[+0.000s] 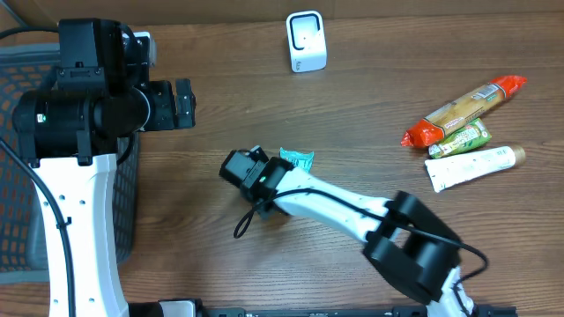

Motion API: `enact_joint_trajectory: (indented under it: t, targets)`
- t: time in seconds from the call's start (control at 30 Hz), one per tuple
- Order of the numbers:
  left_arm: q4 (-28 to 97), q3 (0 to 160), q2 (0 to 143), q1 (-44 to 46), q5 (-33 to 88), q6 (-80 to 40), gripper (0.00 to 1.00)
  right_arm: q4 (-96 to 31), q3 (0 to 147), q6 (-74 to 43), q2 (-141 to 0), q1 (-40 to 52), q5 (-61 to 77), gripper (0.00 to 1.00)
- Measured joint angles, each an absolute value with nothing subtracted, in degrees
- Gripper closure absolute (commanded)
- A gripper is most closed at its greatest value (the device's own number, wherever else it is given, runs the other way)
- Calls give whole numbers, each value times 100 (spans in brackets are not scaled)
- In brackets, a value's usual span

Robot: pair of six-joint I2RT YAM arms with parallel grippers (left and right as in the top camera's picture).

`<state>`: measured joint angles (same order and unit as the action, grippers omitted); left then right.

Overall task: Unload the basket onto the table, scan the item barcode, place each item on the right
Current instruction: 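Drag and reorient the wipes pack on the table with the right gripper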

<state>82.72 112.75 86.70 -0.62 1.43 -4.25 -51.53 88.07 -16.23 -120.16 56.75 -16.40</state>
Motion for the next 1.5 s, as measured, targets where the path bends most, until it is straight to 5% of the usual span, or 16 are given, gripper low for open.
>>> enact_joint_trajectory:
  t: [0.87, 1.23, 1.5]
  targets:
    - [8272, 11275, 8670, -62, 143, -425, 0, -4952, 8973, -692, -12628, 5649, -3590, 41]
    - [8272, 11275, 8670, -62, 143, -425, 1, -4687, 9061, -67, -12617, 5290, -2698, 96]
    - [8272, 11273, 8670, -62, 143, -425, 0, -5282, 9356, -252, -12617, 5223, -2246, 96]
